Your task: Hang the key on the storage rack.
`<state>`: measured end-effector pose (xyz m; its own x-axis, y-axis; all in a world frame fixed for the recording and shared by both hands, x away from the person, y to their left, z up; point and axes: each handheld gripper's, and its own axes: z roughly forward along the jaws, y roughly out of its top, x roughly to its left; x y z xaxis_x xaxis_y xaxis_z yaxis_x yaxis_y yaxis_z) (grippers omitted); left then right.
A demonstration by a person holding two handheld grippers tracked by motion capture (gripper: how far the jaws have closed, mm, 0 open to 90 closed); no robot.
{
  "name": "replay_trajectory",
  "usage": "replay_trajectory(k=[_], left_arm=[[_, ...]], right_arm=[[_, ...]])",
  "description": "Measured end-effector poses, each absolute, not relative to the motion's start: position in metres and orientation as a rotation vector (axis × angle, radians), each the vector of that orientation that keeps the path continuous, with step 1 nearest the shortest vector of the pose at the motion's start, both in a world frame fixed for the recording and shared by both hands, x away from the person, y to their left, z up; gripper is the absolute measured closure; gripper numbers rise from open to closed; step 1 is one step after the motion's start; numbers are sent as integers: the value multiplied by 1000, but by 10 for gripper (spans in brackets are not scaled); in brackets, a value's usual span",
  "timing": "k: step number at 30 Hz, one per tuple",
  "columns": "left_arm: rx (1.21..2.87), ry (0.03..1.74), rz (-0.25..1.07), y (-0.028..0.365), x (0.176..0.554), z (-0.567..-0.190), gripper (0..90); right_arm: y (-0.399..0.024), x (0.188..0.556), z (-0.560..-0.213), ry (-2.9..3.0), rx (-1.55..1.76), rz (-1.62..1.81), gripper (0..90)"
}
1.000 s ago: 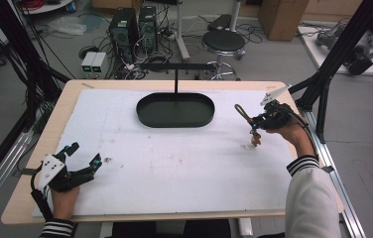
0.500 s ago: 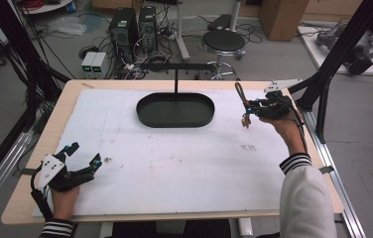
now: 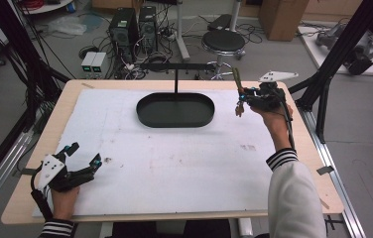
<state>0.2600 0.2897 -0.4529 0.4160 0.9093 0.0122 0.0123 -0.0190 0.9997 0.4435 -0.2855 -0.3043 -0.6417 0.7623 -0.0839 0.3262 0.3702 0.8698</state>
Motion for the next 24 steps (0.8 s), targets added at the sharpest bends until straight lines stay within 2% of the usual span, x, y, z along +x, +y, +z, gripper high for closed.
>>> replay_trajectory(k=[24], left_arm=[[1405,896,885,290,260,-453,137]], right_arm=[[-235,464,-300,2092,972,1181,723]])
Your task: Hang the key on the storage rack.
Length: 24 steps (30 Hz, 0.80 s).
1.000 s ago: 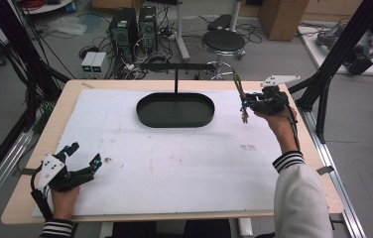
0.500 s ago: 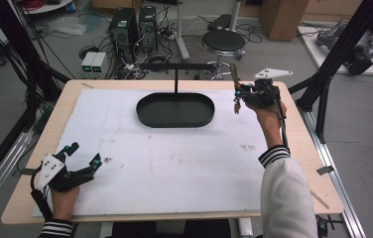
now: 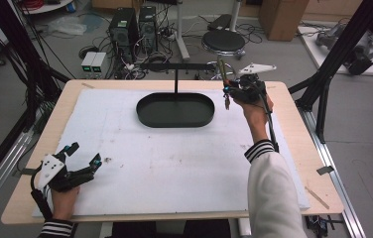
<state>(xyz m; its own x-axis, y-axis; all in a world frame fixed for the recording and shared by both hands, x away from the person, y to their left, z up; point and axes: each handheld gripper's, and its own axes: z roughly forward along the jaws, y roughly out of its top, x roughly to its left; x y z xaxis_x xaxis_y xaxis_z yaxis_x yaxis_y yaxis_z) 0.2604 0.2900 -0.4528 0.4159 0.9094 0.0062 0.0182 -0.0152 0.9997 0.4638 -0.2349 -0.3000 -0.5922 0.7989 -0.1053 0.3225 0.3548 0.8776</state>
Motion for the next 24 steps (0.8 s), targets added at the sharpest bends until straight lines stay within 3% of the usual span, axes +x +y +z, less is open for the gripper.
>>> replay_trajectory(k=[24], left_arm=[[1409,896,886,290,261,-453,137]], right_arm=[[-198,480,-321,2140,986,1107,722]])
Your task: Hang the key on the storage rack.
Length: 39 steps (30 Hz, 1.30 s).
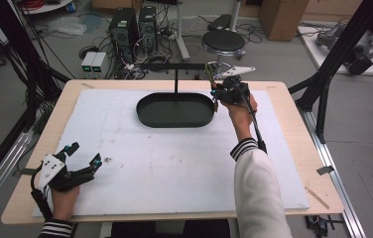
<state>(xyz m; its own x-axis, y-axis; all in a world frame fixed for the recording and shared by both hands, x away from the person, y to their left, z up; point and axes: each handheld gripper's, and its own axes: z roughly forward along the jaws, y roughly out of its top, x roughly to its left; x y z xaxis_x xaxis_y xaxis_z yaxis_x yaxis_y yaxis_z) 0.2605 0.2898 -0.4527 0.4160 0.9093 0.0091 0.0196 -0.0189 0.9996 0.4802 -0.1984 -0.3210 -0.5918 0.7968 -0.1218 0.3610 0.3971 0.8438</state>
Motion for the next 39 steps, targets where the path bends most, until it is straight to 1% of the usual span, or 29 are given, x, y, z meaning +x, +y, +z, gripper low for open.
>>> replay_trajectory(k=[21,39], left_arm=[[1410,896,886,290,261,-453,137],[1413,899,885,289,261,-453,137]], right_arm=[[-184,488,-330,2123,1050,1084,722],[-180,496,-337,2096,1116,1094,722]])
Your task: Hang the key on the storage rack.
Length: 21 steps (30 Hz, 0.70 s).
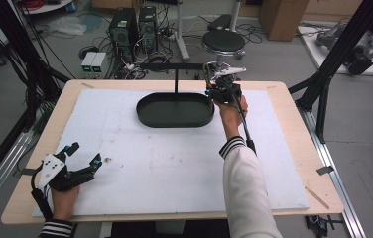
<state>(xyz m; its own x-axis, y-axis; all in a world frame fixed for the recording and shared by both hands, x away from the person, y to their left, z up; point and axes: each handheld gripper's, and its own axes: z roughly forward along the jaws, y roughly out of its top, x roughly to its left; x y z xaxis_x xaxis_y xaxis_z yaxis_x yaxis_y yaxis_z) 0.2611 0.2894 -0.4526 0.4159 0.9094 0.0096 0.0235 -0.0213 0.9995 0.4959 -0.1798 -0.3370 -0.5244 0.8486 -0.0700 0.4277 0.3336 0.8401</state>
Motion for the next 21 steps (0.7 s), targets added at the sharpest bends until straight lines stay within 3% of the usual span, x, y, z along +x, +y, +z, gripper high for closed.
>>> replay_trajectory(k=[18,20,21], left_arm=[[1416,896,887,289,261,-453,137],[1413,898,886,289,261,-453,137],[1413,897,885,290,261,-453,137]], right_arm=[[-183,504,-344,2097,1189,1111,713],[-184,504,-345,2101,1193,1124,641],[-185,505,-345,2097,1186,1131,486]])
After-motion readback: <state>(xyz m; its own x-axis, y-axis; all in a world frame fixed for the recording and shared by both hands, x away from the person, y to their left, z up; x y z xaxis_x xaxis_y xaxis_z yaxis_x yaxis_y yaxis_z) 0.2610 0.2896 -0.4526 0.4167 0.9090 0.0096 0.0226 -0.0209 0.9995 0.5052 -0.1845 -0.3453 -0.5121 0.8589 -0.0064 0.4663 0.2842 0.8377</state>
